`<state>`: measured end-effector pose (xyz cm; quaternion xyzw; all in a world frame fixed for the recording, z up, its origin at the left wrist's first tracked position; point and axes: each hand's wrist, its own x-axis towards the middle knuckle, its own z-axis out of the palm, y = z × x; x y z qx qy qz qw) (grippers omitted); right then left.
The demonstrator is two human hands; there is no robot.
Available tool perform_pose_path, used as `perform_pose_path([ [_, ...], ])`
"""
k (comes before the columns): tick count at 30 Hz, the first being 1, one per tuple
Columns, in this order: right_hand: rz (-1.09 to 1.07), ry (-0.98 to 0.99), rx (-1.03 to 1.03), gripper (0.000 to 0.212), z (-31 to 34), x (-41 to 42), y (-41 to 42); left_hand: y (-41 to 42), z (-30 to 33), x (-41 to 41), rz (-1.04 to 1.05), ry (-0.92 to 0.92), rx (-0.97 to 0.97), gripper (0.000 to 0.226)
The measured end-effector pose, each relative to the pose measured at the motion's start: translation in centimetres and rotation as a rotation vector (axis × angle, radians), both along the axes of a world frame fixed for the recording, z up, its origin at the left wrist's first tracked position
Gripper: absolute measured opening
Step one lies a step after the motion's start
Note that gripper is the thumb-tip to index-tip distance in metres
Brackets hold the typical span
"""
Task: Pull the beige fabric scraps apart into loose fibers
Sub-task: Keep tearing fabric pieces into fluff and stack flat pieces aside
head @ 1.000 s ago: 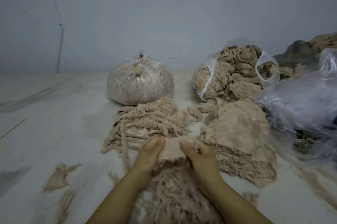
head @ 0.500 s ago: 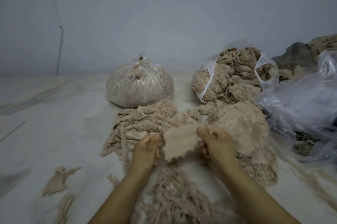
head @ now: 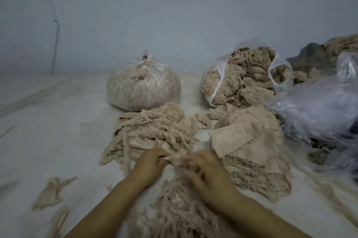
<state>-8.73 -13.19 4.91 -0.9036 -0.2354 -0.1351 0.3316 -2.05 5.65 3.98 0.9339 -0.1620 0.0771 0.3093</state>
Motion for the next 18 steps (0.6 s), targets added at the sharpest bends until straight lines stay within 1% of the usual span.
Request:
perform_pose_path([
  [1,0.104,0.033,-0.069,0.021,-1.2,-0.2,0.4,0.3,0.1,-0.3,-0.036,0.06,-0.052,0.014],
  [2,0.153,0.067,-0.109,0.025,-1.9,-0.3,0.5,0.7,0.3,-0.7,-0.104,0.145,-0.119,0.014],
  [3,0.151,0.089,-0.107,0.03,-2.2,-0.3,0.3,1.0,0.6,-1.1,-0.18,0.236,-0.186,0.012],
  [4,0.104,0.094,-0.079,0.035,-2.2,-0.2,0.1,1.4,0.9,-1.5,-0.233,0.294,-0.254,0.011],
  [5,0.039,0.099,-0.052,0.038,-2.1,0.0,-0.1,1.7,1.1,-1.7,-0.222,0.304,-0.344,0.015],
  [7,-0.072,0.091,-0.055,0.033,-1.8,0.6,-0.3,2.2,1.1,-1.3,-0.045,0.231,-0.551,0.025],
  [8,-0.106,0.075,-0.058,0.029,-1.7,0.9,-0.1,2.4,1.0,-0.9,0.048,0.157,-0.562,0.025],
  [9,-0.124,0.065,-0.045,0.026,-1.5,1.2,0.2,2.5,0.8,-0.4,0.093,0.079,-0.479,0.021],
  [10,-0.122,0.068,-0.024,0.023,-1.2,1.6,0.6,2.5,0.6,-0.1,0.091,0.039,-0.319,0.013],
  [11,-0.11,0.083,-0.01,0.021,-1.0,1.9,0.9,2.4,0.4,0.1,0.05,0.051,-0.153,0.009],
  [12,-0.095,0.111,-0.019,0.022,-0.9,2.3,1.3,2.2,0.1,0.3,0.008,0.096,-0.014,0.025],
  [13,-0.089,0.144,-0.06,0.026,-0.8,2.7,1.7,2.1,-0.4,0.7,-0.027,0.146,0.063,0.041],
  [14,-0.102,0.178,-0.128,0.034,-0.7,3.1,2.1,2.0,-0.4,1.0,-0.045,0.191,0.109,0.055],
  [15,-0.131,0.208,-0.206,0.045,-0.8,3.4,2.3,2.0,-0.4,1.3,-0.058,0.209,0.145,0.064],
  [16,-0.164,0.23,-0.275,0.055,-1.0,3.7,2.4,1.9,-0.2,1.5,-0.063,0.196,0.168,0.066],
  [17,-0.189,0.238,-0.322,0.062,-1.2,3.8,2.5,1.9,0.1,1.8,-0.057,0.14,0.169,0.061],
  [18,-0.205,0.226,-0.342,0.062,-1.4,3.7,2.5,1.9,0.6,1.9,-0.042,0.059,0.138,0.052],
])
